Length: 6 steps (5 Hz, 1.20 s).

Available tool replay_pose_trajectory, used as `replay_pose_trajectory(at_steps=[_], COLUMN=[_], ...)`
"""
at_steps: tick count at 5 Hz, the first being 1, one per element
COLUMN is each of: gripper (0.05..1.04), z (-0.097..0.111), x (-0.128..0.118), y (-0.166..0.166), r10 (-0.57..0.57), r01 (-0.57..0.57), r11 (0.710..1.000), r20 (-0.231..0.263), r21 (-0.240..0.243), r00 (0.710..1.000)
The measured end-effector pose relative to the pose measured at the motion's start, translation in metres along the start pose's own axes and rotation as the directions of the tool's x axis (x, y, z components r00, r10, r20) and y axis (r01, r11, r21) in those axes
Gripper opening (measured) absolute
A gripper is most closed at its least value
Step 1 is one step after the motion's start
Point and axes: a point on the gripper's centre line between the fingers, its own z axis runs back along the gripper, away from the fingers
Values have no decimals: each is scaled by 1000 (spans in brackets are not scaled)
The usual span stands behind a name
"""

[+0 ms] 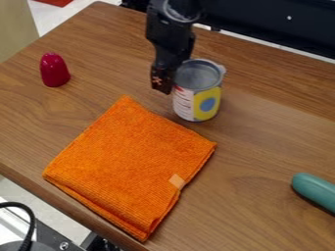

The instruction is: Put container to the right of the orange towel

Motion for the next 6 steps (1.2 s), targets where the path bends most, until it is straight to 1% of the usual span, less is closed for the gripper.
replay_pose_trajectory(at_steps=[1,2,3,4,5,6], gripper=[999,999,999,999,999,999], z=[2,8,13,18,18,22], x=[-11,-22,-35,-43,-44,-39], y=[2,1,-1,-6,-10,-10], r10=[0,5,6,23,-6,-106], r01=[0,-4,-6,-21,5,103], r11=[1000,1000,1000,1000,1000,994], r20=[-36,-58,-85,-135,-133,-201], r21=[8,10,1,15,-15,-25], r00=[999,998,996,991,991,974])
